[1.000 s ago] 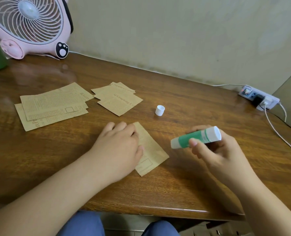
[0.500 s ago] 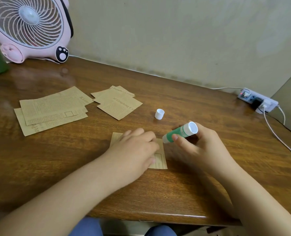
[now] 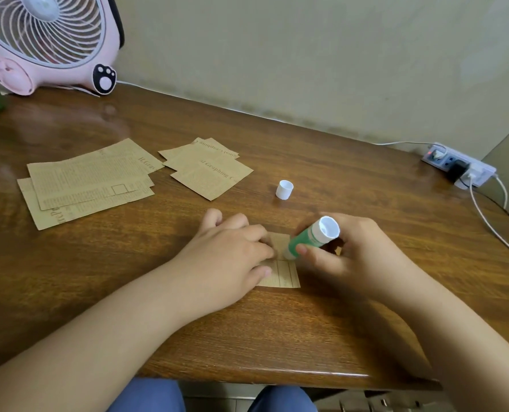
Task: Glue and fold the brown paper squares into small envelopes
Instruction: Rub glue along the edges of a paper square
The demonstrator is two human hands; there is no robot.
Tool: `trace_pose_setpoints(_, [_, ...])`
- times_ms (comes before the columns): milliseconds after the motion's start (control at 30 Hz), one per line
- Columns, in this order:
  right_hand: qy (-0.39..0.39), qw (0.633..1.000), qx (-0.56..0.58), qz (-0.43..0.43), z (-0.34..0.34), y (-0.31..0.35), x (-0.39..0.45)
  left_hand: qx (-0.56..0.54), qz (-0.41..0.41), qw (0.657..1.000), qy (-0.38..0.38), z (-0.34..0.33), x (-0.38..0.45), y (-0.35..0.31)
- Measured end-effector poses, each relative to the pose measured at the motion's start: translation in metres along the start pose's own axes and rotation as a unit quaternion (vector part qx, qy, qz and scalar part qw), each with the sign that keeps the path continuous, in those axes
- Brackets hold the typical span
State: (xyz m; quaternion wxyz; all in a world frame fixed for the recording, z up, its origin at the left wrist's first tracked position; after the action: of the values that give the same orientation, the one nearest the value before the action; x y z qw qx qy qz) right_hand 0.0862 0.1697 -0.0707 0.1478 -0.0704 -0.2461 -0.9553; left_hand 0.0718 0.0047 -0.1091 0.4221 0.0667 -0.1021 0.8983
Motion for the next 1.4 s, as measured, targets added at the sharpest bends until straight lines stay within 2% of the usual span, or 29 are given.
trace_pose_setpoints(100, [0.008,1.000,-0.001,0.014,0.000,0.003,-0.003,-0.003,0.002,1.000,0.005,0.000,0.001,0.000])
trace_pose_setpoints(267, [-0.034,0.999,0.006,-0.041,-0.005,-0.003,0.019,-0.008,0.004,1.000,0.004,0.001,-0.001,-0.001])
trace_pose_setpoints(333, [-0.026,0.999,-0.001,-0.036,-0.004,-0.002,0.020,-0.005,0.005,1.000,-0.001,0.002,-0.001,-0.002])
trace_pose_setpoints(500, [0.039,0.998,-0.015,0.040,-0.001,0.015,-0.013,0.000,-0.001,1.000,-0.013,0.000,0.000,-0.001])
trace_pose_setpoints(767, [0.052,0.998,0.007,0.035,0.000,0.016,-0.020,-0.008,-0.004,0.999,-0.036,0.001,-0.002,-0.003])
trace_pose_setpoints(833, [0.020,0.998,0.065,-0.012,0.007,0.012,-0.027,-0.012,-0.006,0.999,-0.052,0.002,-0.003,-0.004])
trace_pose_setpoints(900, [-0.046,0.991,0.113,-0.062,0.017,0.006,-0.033,-0.006,0.000,0.999,-0.053,0.000,-0.002,-0.007])
trace_pose_setpoints(967, [-0.119,0.981,0.127,-0.086,0.025,-0.002,-0.037,0.014,0.008,0.998,-0.057,-0.001,-0.002,-0.012])
trace_pose_setpoints(1033, [-0.150,0.977,0.118,-0.098,0.029,-0.006,-0.039,0.030,0.026,0.998,-0.042,-0.001,0.001,-0.019])
trace_pose_setpoints(1167, [-0.133,0.979,0.105,-0.117,0.024,-0.009,-0.034,0.049,0.079,0.996,-0.010,-0.002,0.013,-0.033])
trace_pose_setpoints(1300, [-0.134,0.980,0.086,-0.118,0.018,-0.008,-0.021,0.049,0.134,0.989,-0.026,-0.004,0.018,-0.038])
trace_pose_setpoints(1400, [-0.105,0.982,0.093,-0.123,0.013,-0.010,-0.013,0.025,0.129,0.990,-0.046,-0.001,0.013,-0.031])
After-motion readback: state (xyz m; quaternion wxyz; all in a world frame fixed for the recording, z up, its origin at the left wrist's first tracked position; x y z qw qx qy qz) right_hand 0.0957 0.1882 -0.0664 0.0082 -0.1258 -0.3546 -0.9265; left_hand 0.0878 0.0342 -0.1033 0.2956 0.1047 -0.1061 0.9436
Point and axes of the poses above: each hand's wrist, its own x-axis towards the middle knuckle, its own z-axis out of the back of the hand, y = z × x, the point moved 4 cm from there along x, towards the middle knuckle, and after that the axes turned 8 degrees about -z, right-handed, at the moved point
